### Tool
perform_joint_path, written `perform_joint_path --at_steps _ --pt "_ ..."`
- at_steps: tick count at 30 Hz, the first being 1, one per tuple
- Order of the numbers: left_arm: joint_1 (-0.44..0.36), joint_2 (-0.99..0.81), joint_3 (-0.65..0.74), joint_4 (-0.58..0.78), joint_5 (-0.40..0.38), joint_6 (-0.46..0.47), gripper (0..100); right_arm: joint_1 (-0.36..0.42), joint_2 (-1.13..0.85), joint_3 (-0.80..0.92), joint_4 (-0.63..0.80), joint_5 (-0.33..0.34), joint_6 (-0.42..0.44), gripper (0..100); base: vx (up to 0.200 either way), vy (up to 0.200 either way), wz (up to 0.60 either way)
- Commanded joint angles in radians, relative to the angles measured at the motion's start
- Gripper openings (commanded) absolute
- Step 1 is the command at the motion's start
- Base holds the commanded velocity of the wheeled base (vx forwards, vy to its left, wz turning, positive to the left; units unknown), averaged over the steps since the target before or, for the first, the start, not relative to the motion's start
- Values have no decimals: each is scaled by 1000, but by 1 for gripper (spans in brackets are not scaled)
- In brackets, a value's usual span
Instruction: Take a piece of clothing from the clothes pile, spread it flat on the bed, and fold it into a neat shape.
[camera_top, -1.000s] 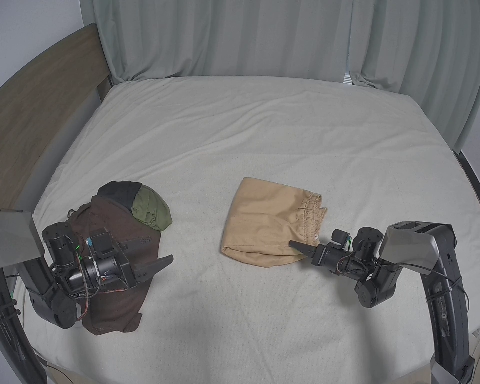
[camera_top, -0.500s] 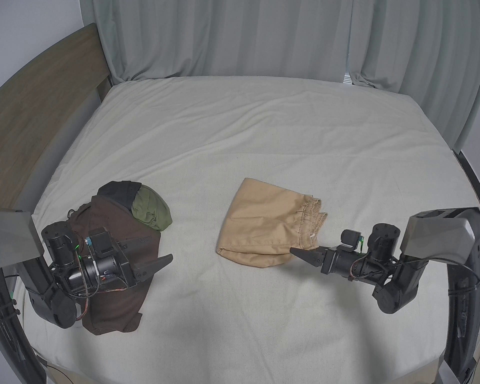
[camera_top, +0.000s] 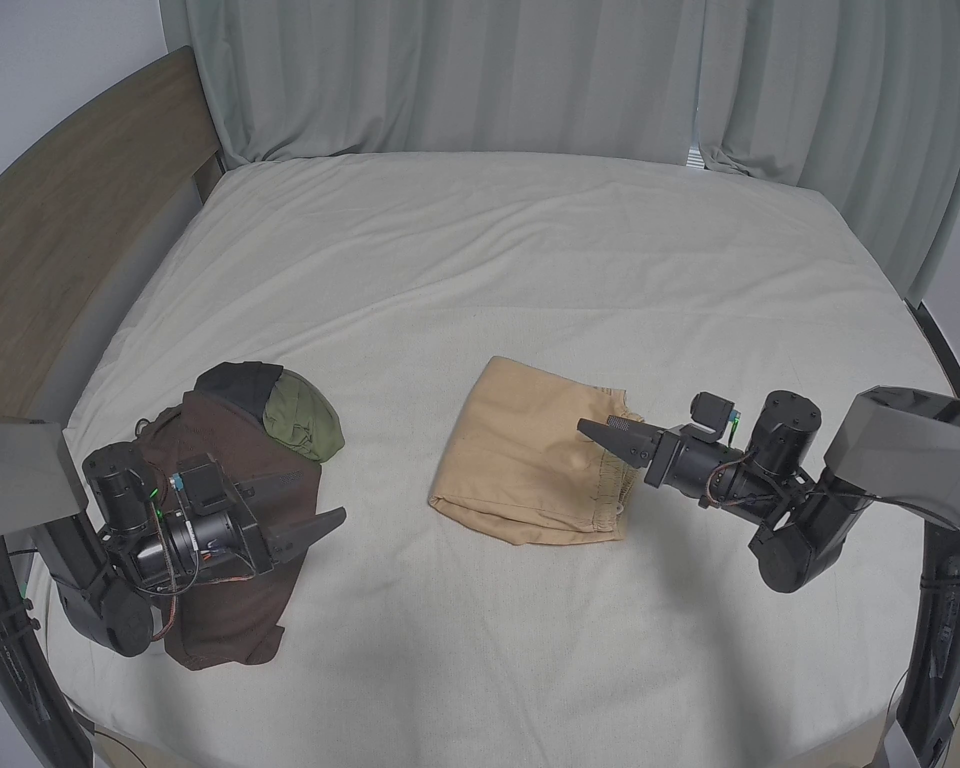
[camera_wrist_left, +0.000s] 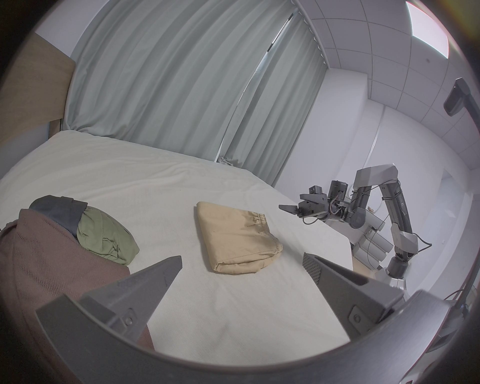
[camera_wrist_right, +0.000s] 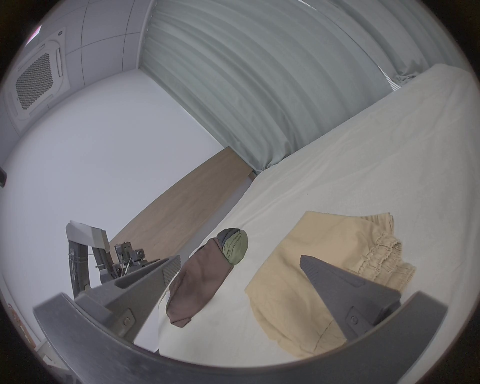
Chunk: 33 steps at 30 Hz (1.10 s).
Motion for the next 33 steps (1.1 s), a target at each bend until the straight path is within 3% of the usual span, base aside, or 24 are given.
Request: perform_joint_path --at_steps 1,11,23,28,29,31,33 --pt "-2 1 1 -1 0 0 100 -8 132 -135 4 0 47 100 0 0 0" --pt "-2 1 1 0 0 0 100 -22 342 -300 12 -1 50 100 0 0 0" --pt "-10 1 1 0 0 -2 100 -85 369 -345 49 -6 50 100 0 0 0" --pt "-33 -20 -5 -3 -2 -23 100 -87 226 -240 -2 -7 47 100 0 0 0" --pt "-46 -80 1 -1 -9 -63 100 -87 102 -162 -2 -9 41 100 0 0 0" --pt "-65 -105 5 -1 -15 -94 100 -90 40 -127 0 -9 33 100 0 0 0" --pt "-123 -214 33 -1 -22 -174 100 -116 -147 -24 26 -9 -39 100 0 0 0"
